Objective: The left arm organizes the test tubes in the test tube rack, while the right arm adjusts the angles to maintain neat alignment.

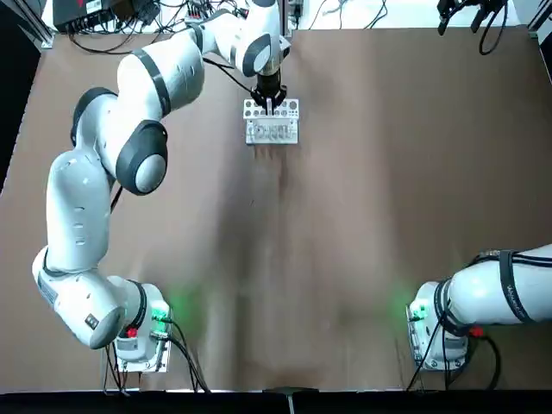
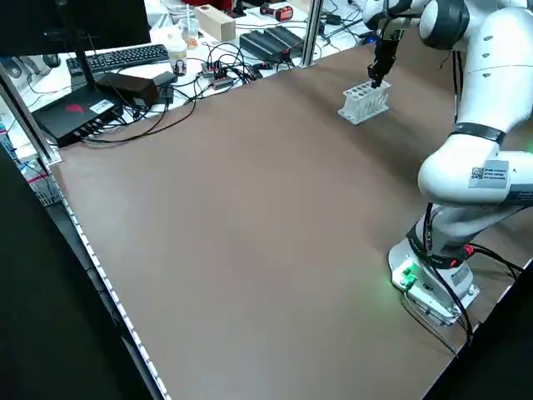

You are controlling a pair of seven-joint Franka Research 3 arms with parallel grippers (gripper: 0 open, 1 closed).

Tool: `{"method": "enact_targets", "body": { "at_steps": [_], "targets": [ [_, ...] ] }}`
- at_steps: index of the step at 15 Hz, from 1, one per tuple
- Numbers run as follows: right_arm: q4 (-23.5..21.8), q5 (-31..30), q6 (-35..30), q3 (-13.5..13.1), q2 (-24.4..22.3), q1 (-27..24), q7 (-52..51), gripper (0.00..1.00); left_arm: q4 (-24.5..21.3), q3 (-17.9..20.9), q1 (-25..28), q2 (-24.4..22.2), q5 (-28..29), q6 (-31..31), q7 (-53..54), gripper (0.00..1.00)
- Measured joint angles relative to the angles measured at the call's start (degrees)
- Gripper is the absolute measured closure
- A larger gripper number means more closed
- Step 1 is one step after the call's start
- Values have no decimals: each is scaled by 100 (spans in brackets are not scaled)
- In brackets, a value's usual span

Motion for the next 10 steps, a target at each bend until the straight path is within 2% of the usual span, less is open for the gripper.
{"method": "enact_targets", "body": {
  "at_steps": [10],
  "targets": [
    [0,0,0,3,0,1,0,0,-3,-1,-3,43,0,0,-25,75]
  ]
}}
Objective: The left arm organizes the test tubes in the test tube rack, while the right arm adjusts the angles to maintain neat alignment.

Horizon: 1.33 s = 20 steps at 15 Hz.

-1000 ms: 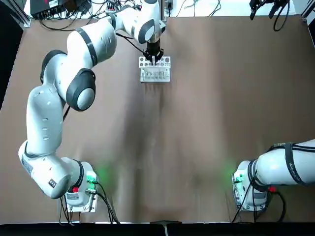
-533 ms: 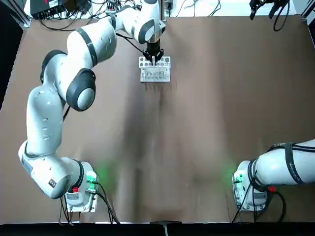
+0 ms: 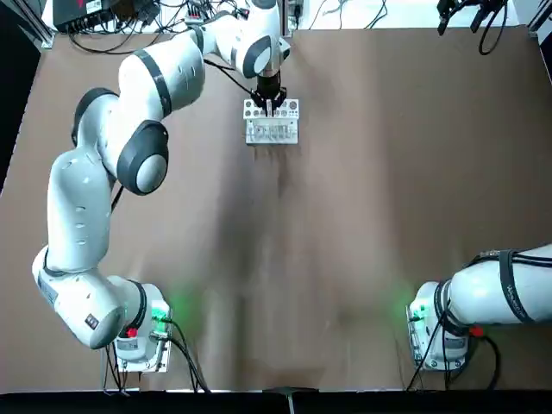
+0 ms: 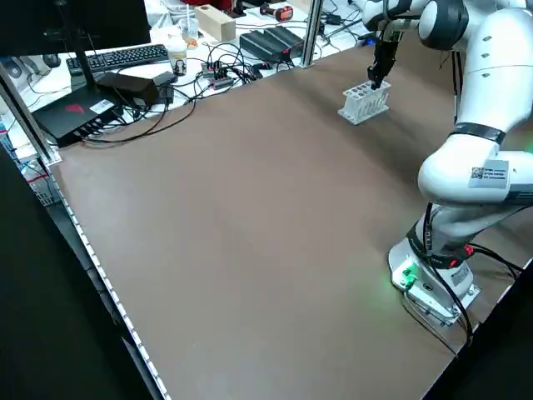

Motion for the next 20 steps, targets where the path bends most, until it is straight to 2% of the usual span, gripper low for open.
{"method": "enact_targets", "body": {
  "at_steps": [20],
  "targets": [
    [0,0,0,1,0,0,0,0,0,-1,-16,3,0,0,-2,81]
  ]
}}
